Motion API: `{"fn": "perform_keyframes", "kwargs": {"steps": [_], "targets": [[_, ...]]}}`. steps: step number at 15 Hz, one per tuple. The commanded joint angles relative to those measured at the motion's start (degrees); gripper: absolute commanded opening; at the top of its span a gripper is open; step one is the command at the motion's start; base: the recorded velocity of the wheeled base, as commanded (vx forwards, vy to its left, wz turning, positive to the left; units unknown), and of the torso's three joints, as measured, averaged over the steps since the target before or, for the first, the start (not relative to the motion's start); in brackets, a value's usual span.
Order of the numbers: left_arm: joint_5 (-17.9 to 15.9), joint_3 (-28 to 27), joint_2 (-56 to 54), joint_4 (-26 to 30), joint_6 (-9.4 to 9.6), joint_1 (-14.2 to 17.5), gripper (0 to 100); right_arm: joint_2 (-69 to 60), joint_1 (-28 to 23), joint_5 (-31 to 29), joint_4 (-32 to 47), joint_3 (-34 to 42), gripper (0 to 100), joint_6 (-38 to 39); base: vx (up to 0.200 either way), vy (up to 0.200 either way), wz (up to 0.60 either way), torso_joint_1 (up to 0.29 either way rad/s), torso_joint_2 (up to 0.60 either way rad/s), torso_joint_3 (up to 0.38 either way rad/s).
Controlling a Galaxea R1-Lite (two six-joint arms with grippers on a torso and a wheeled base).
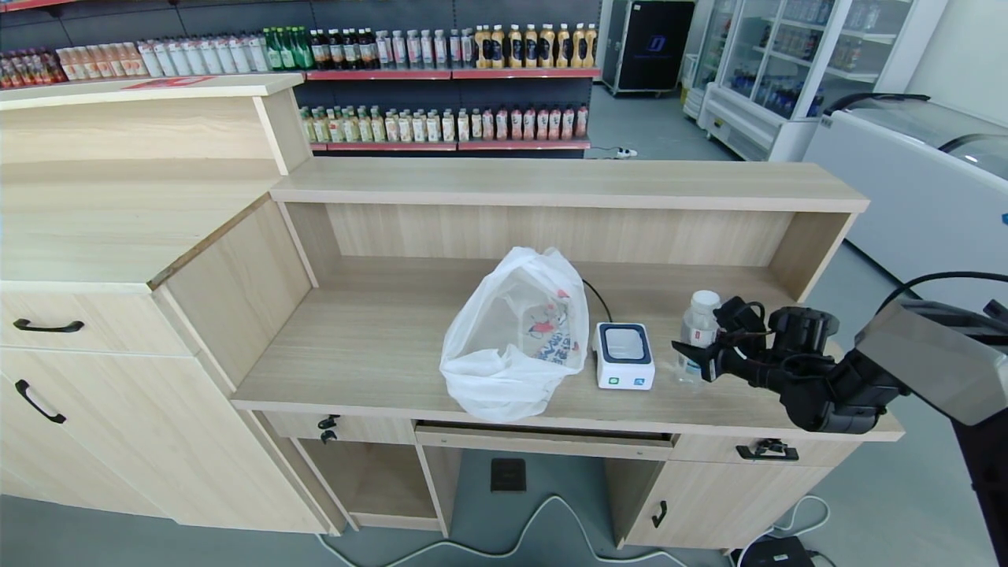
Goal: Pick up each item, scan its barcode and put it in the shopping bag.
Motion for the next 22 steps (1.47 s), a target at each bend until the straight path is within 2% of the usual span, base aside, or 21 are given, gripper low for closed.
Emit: {"fn": "perform_keyframes", "kwargs": {"steps": [1, 9, 12, 13, 15, 16, 18, 19, 22], "targets": [[0.0, 0.0, 0.0, 0.0, -0.01, 0.0, 0, -0.1, -0.2, 0.0, -0.1, -0.4, 0, 0.0, 0.0, 0.0, 0.0, 0.0, 0.0, 0.0], [0.0, 0.0, 0.0, 0.0, -0.01, 0.0, 0, -0.9, -1.1, -0.5, -1.2, 0.4, 0, 1.0, 0.0, 0.0, 0.0, 0.0, 0.0, 0.0], [0.0, 0.0, 0.0, 0.0, -0.01, 0.0, 0, -5.1, -1.3, -0.5, -0.6, 0.4, 0, 9.2, 0.0, 0.0, 0.0, 0.0, 0.0, 0.0], [0.0, 0.0, 0.0, 0.0, -0.01, 0.0, 0, -10.5, -1.5, -0.4, 0.4, 2.2, 0, 15.9, 0.0, 0.0, 0.0, 0.0, 0.0, 0.0], [0.0, 0.0, 0.0, 0.0, -0.01, 0.0, 0, -20.4, -1.5, 0.5, 6.5, 5.9, 0, 23.3, 0.0, 0.0, 0.0, 0.0, 0.0, 0.0], [0.0, 0.0, 0.0, 0.0, -0.01, 0.0, 0, -26.6, -1.4, 2.6, 10.1, 7.2, 0, 27.1, 0.0, 0.0, 0.0, 0.0, 0.0, 0.0], [0.0, 0.0, 0.0, 0.0, -0.01, 0.0, 0, -37.7, -1.2, 10.9, 14.1, 10.7, 0, 34.2, 0.0, 0.0, 0.0, 0.0, 0.0, 0.0], [0.0, 0.0, 0.0, 0.0, -0.01, 0.0, 0, -44.0, -1.2, 17.7, 16.6, 12.8, 0, 37.6, 0.0, 0.0, 0.0, 0.0, 0.0, 0.0], [0.0, 0.0, 0.0, 0.0, -0.01, 0.0, 0, -55.4, -0.9, 30.3, 19.9, 19.0, 0, 40.7, 0.0, 0.0, 0.0, 0.0, 0.0, 0.0]]}}
